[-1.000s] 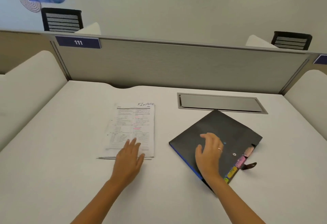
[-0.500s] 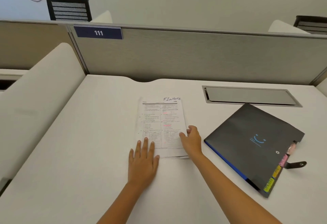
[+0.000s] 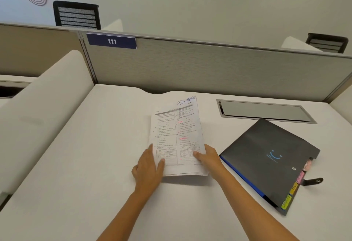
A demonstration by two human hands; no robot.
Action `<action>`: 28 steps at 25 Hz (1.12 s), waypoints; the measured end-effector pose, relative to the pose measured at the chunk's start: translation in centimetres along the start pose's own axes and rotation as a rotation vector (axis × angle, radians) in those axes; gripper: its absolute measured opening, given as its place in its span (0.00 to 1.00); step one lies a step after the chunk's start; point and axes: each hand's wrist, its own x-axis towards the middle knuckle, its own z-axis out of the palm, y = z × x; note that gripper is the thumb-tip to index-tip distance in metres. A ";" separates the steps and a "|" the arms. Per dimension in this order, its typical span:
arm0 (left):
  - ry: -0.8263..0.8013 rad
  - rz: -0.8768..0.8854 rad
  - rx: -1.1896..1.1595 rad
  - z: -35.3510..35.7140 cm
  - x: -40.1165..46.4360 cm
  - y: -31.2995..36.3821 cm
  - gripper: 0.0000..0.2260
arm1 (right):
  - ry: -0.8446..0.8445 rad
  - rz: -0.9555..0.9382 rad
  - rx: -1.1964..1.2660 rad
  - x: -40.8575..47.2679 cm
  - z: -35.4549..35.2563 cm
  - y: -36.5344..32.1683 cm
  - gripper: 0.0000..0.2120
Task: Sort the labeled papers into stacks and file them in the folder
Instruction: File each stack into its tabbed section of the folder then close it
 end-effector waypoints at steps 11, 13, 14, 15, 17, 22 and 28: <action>-0.536 0.036 -0.837 -10.2 1.7 6.9 0.14 | -0.198 -0.213 0.200 -7.8 -4.0 -4.1 0.16; -0.479 0.102 -0.837 -9.8 1.0 7.5 0.15 | -0.129 -0.267 0.249 -8.4 -4.0 -5.3 0.15; -0.439 0.131 -0.853 -9.8 0.6 7.9 0.16 | -0.090 -0.297 0.282 -8.7 -4.0 -5.8 0.16; -0.395 0.161 -0.862 -9.8 0.3 8.3 0.18 | -0.057 -0.322 0.305 -9.0 -3.9 -6.2 0.17; -0.299 0.183 -0.879 -9.9 -0.4 9.0 0.21 | -0.014 -0.357 0.314 -9.4 -3.7 -6.6 0.19; -0.188 0.160 -0.921 -9.6 -1.4 8.3 0.20 | 0.025 -0.342 0.386 -10.0 -2.6 -5.3 0.15; -0.195 0.141 -0.953 -9.3 -1.6 8.4 0.16 | 0.037 -0.401 0.385 -9.9 -1.7 -5.8 0.19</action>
